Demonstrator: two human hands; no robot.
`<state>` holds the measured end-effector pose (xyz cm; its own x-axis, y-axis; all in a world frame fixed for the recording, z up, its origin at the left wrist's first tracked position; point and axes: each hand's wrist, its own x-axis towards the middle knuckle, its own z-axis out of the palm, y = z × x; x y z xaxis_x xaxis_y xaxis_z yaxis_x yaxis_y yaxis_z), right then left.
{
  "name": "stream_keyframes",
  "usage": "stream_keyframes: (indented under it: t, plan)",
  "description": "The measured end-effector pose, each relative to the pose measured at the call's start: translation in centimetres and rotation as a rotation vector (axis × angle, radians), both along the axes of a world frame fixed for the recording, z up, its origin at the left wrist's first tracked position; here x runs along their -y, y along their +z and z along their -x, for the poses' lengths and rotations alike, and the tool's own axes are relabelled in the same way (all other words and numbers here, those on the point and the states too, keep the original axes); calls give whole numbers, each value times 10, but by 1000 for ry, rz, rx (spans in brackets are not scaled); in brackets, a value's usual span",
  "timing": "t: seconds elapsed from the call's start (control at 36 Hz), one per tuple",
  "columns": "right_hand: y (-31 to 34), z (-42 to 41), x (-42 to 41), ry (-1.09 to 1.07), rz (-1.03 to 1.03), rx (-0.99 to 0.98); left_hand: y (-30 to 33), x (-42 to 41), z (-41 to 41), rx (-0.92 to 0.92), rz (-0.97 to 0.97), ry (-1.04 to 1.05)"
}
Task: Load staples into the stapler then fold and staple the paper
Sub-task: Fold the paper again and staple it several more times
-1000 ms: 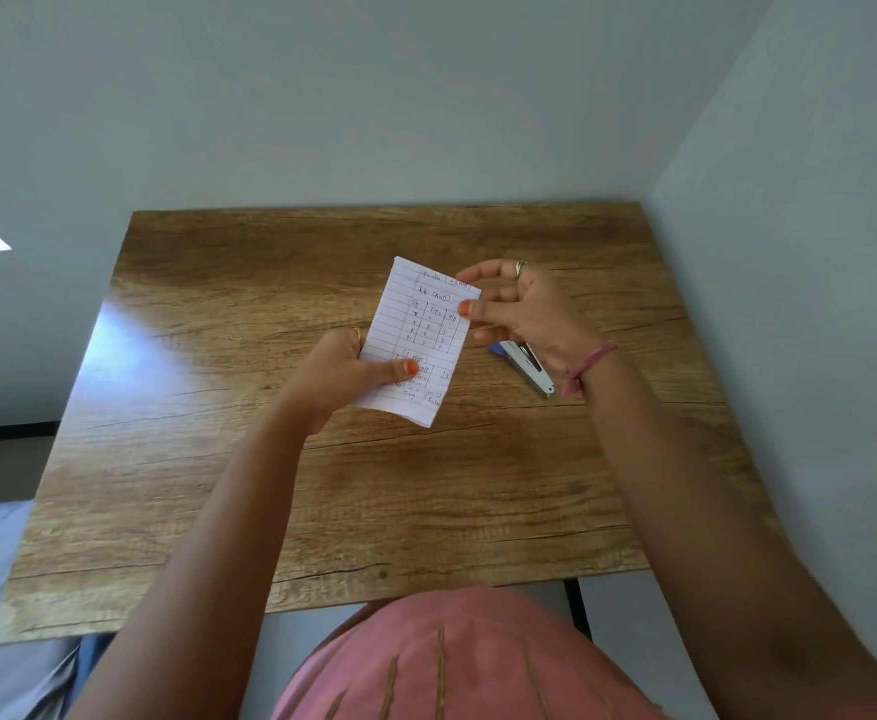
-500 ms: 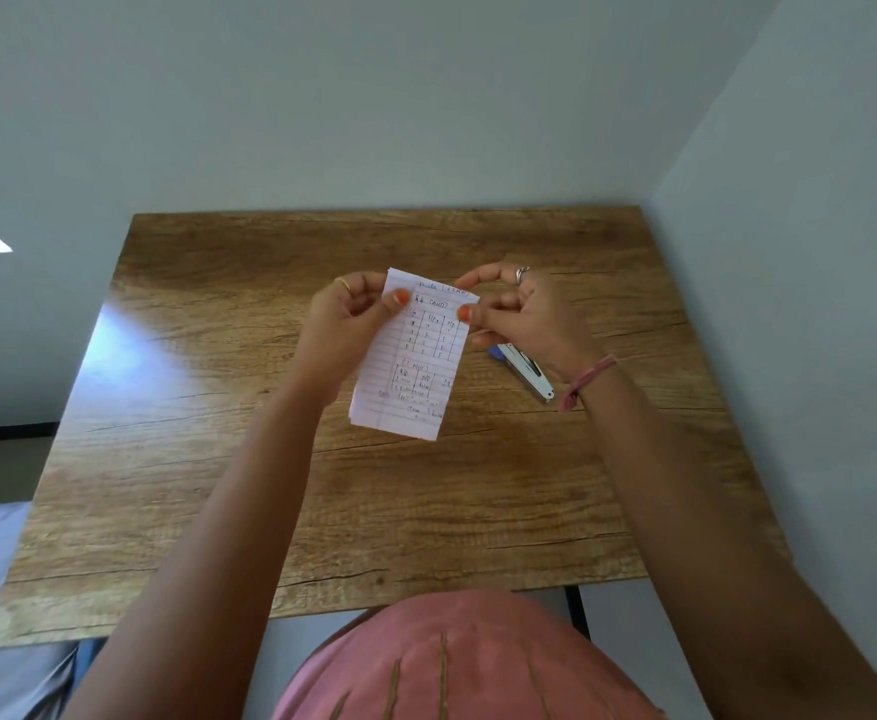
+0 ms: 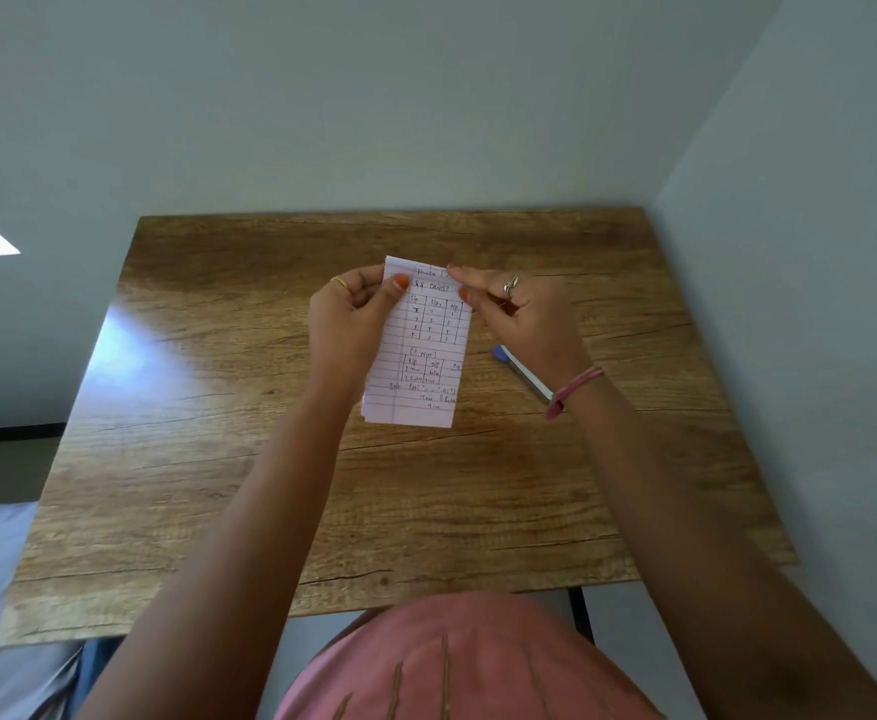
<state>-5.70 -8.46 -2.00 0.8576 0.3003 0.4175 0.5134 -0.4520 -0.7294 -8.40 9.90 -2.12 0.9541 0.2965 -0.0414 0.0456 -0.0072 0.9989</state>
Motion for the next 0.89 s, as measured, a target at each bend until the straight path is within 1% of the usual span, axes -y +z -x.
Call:
stream_keyframes:
  t: [0.06,0.11,0.22,0.31,0.36,0.5,0.67,0.78,0.89]
  plan:
    - [1,0,0,-6,20,1,1,1,0,-8,5,12]
    - [3,-1,-1,-7,28,-51,1,0,1,-10,-3,15]
    - [9,-8,5,58,26,-306,2,-6,2,-30,-71,-26]
    - [18,-14,11,138,84,-419,3,-10,3,-38,-70,-69]
    - [22,-16,13,165,72,-451,4,-11,4,-35,-65,-92]
    - [24,-19,9,149,27,-447,6,-15,3,-32,-66,-110]
    - [16,-17,0,106,-222,-627,7,-21,2,-35,-8,-105]
    - [14,-13,-3,65,-441,-740,6,-22,4,-49,48,-100]
    - [13,-10,-7,43,-519,-858,4,-22,6,-62,60,-111]
